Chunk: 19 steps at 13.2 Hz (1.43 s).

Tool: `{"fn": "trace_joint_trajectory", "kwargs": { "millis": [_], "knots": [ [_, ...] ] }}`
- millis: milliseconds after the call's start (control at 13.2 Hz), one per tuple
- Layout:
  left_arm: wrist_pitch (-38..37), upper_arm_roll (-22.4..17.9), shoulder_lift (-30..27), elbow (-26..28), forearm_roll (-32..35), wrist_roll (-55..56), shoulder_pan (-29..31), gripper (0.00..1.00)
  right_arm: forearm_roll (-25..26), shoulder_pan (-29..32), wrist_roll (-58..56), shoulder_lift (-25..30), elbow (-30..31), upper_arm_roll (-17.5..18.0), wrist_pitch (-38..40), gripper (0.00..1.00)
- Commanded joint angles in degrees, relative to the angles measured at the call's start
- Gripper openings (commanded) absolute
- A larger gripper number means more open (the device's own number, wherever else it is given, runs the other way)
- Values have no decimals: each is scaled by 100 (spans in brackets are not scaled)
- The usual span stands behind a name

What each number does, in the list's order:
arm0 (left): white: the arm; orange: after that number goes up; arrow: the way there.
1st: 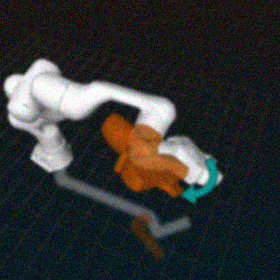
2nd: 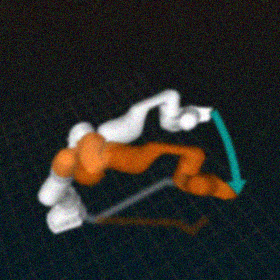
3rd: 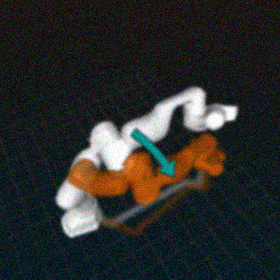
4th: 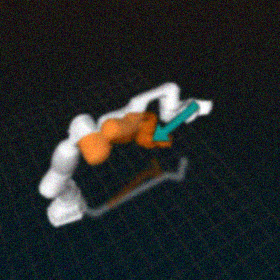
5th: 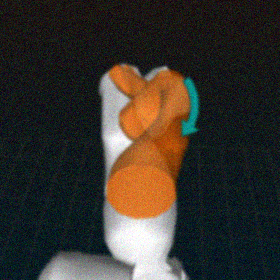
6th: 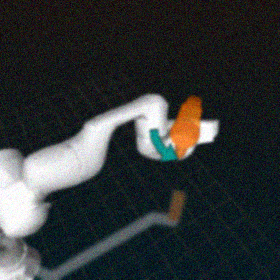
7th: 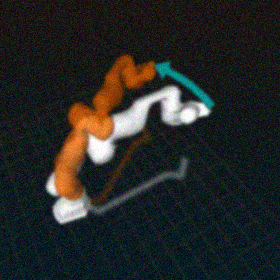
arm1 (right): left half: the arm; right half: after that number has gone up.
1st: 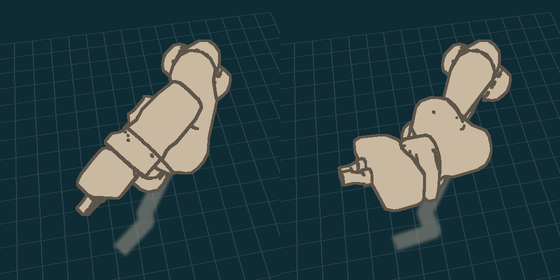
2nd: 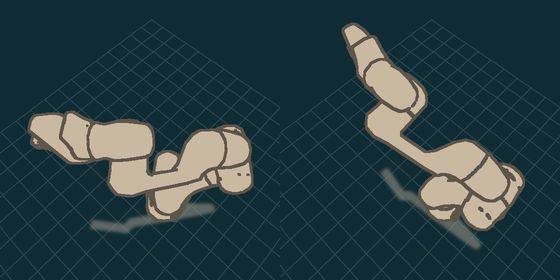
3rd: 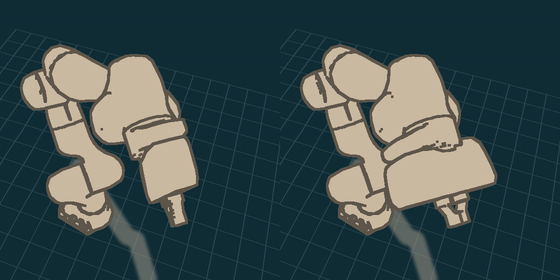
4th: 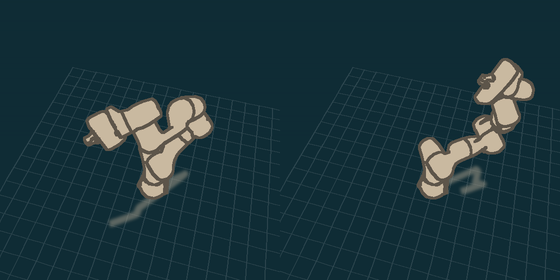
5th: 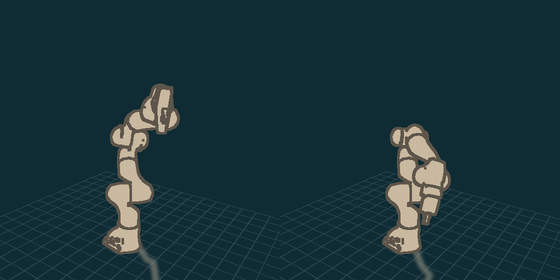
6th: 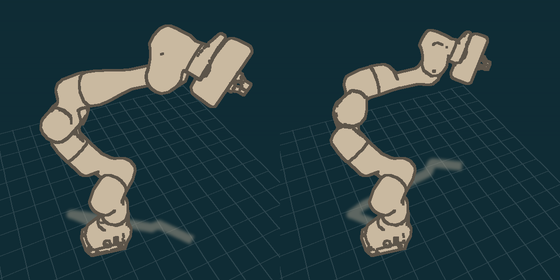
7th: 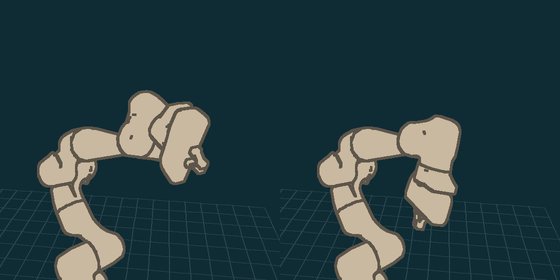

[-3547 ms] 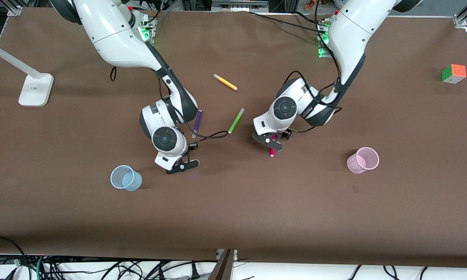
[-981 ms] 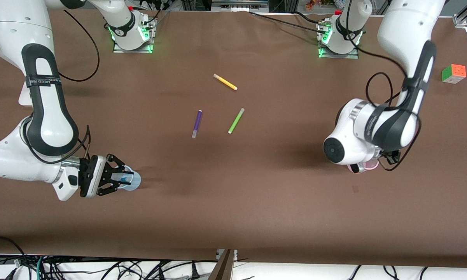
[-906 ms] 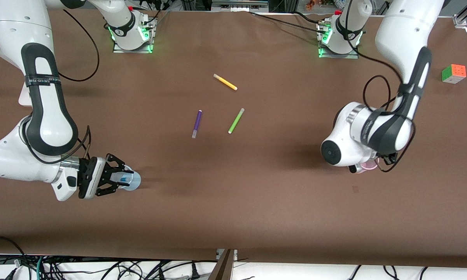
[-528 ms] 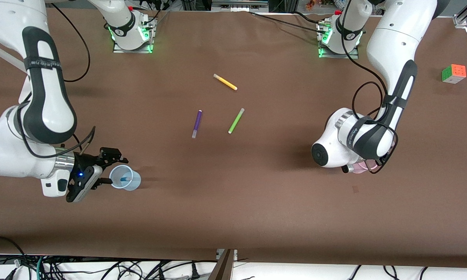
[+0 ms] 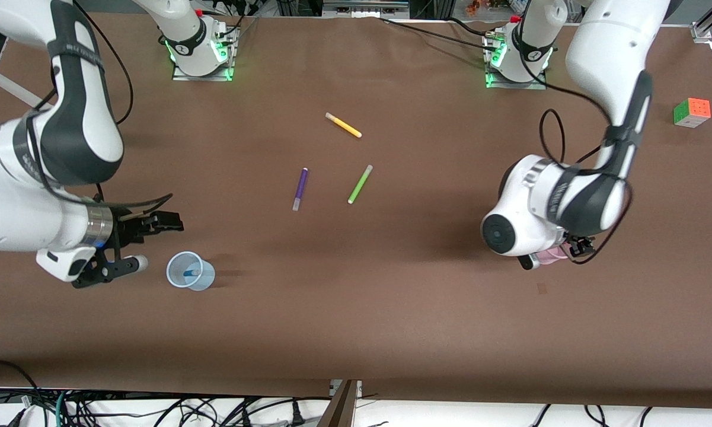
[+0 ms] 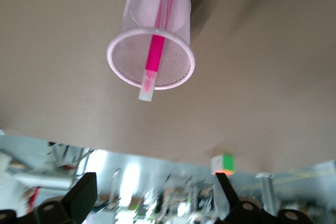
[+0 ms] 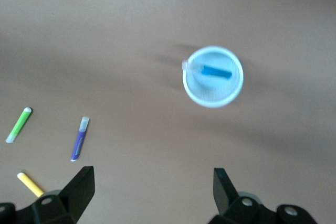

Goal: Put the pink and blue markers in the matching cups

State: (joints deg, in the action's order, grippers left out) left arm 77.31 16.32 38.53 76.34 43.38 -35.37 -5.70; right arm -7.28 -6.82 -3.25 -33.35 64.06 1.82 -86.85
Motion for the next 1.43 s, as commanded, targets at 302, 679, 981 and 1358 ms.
{"fn": "trace_joint_trajectory", "kwargs": {
  "millis": [302,679,981,1358],
  "knots": [
    [-50,-76,-1277,-734,-2841,1418,886,100,279,453,553,2057,1395,-15,371,100],
    [1949,-1200,-3234,1210,-3906,3094,553,100,1018,515,501,2868,2066,20,633,100],
    [2308,-1167,-3880,2096,-3959,3185,552,100,965,524,650,3133,2435,11,644,100],
    [2201,-1166,-3758,1956,-4338,3194,596,100,965,524,527,2905,2128,-50,670,100]
  ]
}}
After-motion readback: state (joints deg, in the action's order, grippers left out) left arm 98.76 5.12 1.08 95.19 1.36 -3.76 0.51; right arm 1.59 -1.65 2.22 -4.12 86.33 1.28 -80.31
